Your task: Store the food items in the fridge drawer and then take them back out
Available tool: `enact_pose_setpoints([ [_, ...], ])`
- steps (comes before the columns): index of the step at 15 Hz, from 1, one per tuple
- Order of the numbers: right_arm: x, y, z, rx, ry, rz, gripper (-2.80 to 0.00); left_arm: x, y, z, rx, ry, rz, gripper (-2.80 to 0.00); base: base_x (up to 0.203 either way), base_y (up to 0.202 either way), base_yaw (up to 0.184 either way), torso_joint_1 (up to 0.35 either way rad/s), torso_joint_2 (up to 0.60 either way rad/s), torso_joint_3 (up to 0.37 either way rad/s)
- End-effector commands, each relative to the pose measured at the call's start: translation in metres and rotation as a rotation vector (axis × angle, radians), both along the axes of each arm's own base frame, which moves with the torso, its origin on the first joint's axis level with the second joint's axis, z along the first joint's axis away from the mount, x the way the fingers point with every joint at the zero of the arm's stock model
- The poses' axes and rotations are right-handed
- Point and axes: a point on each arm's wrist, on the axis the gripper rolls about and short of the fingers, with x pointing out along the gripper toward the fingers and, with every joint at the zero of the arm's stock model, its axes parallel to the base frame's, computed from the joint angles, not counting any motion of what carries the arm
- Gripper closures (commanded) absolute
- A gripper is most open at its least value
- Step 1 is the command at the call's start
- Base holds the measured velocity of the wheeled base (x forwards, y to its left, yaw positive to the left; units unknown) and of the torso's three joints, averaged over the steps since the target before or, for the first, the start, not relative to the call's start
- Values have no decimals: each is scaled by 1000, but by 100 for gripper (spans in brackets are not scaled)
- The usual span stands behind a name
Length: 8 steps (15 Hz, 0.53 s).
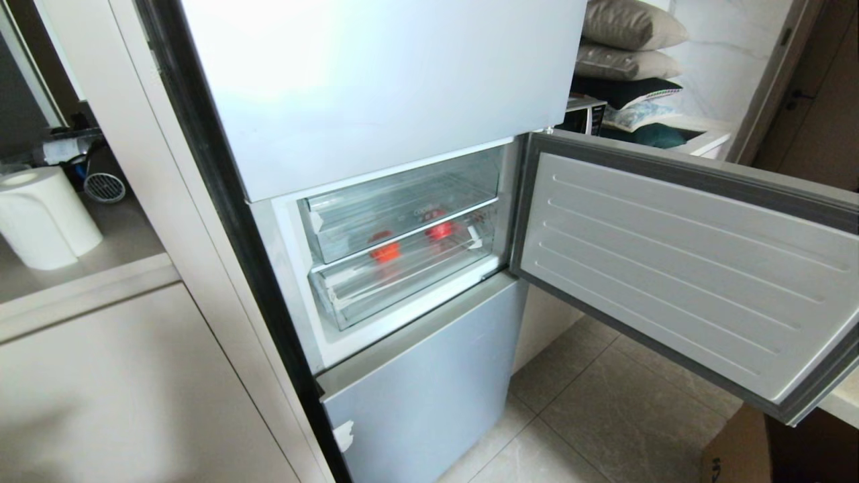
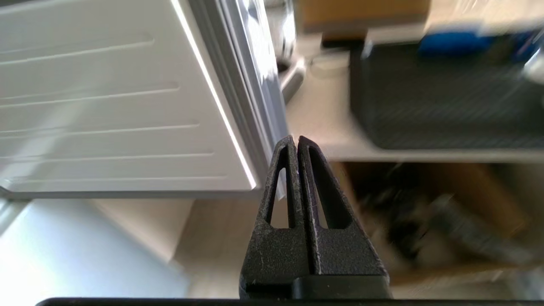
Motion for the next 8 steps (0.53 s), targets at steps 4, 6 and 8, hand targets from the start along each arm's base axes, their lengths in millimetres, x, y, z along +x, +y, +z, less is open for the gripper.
enact_pose_setpoints([
  [4, 65, -84, -11, 178, 67, -123, 0, 0, 0, 0, 0, 0, 1, 0, 0, 0, 0, 0, 0, 0],
  [6, 76, -116, -3, 147, 17, -179, 0, 0, 0, 0, 0, 0, 1, 0, 0, 0, 0, 0, 0, 0],
  [8, 92, -140, 9, 112, -18, -191, 0, 0, 0, 0, 0, 0, 1, 0, 0, 0, 0, 0, 0, 0],
])
